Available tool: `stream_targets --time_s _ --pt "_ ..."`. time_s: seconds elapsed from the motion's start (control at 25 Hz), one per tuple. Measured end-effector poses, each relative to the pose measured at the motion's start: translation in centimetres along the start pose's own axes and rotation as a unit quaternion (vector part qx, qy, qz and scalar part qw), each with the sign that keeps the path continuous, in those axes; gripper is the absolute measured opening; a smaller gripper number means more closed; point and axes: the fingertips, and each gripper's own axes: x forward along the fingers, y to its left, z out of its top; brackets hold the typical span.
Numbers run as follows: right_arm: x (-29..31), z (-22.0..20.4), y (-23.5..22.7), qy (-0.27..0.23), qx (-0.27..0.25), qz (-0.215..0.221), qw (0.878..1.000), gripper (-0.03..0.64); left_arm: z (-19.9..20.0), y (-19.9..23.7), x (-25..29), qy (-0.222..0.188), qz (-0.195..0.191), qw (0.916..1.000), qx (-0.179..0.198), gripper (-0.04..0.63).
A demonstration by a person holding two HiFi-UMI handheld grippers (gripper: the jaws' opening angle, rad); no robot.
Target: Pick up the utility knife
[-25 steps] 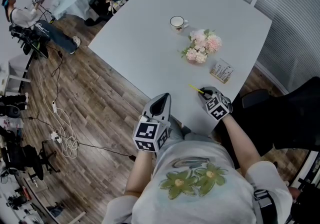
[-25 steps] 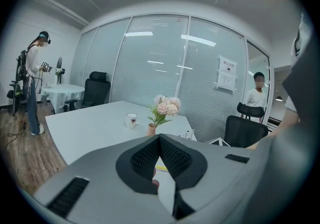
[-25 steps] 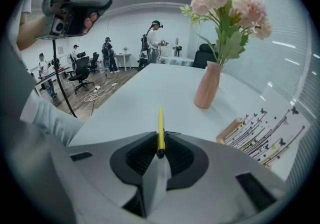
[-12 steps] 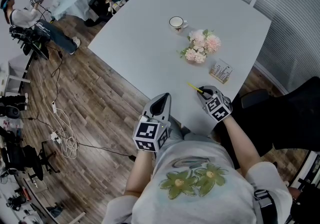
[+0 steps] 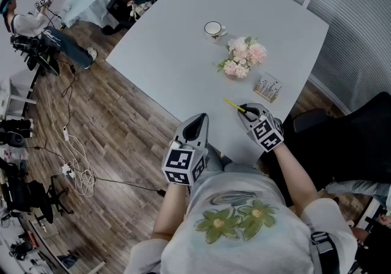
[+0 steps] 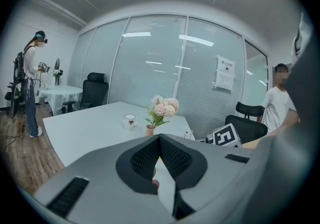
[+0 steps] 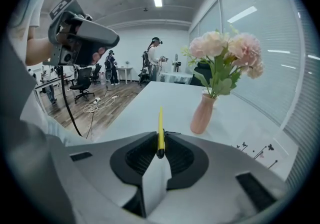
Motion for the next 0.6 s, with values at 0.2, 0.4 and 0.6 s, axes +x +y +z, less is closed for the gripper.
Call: stream_targets --time_s 0.2,0.4,0.6 --pt "-1.1 1.9 0.2 -0.024 -0.002 0.001 1.0 0.057 0.2 -0.1 0.2 -0.002 -0.002 1.0 0.001 0.011" --pt "-2.4 4.2 0.4 -0.049 -0.012 0.001 0.999 0.058 0.4 -0.1 0.1 -0.005 -0.003 1.0 0.001 0.011" --pt "-3.5 6.2 0.8 -0.074 -0.008 -0.001 0.997 0.058 0.6 -0.1 -0.1 -0.008 -0.003 1.0 0.002 0.011"
